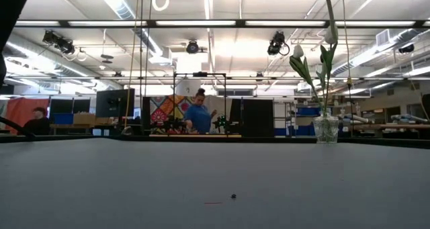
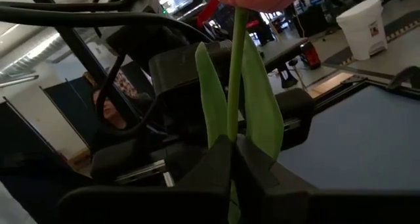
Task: Sort flowers into vase by color
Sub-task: Put the pink flower into the yellow vase
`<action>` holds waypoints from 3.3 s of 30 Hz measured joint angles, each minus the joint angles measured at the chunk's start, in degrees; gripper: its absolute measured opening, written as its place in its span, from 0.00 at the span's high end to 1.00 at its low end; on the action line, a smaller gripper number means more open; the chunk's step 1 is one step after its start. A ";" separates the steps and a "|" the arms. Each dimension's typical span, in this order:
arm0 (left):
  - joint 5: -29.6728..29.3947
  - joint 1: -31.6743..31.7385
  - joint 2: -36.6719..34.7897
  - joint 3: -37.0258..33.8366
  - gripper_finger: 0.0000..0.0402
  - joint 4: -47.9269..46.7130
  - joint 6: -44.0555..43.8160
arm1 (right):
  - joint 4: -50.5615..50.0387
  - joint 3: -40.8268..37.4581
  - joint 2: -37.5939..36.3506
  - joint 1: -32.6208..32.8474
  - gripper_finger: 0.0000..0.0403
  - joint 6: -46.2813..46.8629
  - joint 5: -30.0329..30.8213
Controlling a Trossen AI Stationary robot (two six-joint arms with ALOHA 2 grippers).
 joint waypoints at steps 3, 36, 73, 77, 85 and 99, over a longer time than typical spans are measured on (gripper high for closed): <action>0.50 0.00 0.00 0.00 0.99 -0.07 0.04 | -0.17 0.00 0.00 0.00 0.90 -2.41 0.28; 2.33 1.38 -0.98 -0.02 1.00 -0.55 -1.15 | -5.59 0.00 -2.06 0.07 0.56 -8.05 4.44; 6.03 3.80 -1.03 0.00 0.83 -6.02 -3.30 | -10.79 -0.02 0.10 -4.79 0.97 -3.42 -3.98; 6.04 3.72 -1.69 -0.04 0.69 -12.12 -3.38 | -18.62 -0.01 -2.42 -3.89 0.98 -0.47 -4.06; -1.03 1.70 -7.06 0.02 0.62 -14.72 -0.29 | -35.24 0.00 -9.18 0.73 0.98 8.23 -12.33; -6.61 -0.47 -8.94 -8.20 0.65 -14.59 -3.88 | -50.99 6.60 -15.43 15.44 0.98 17.46 -18.95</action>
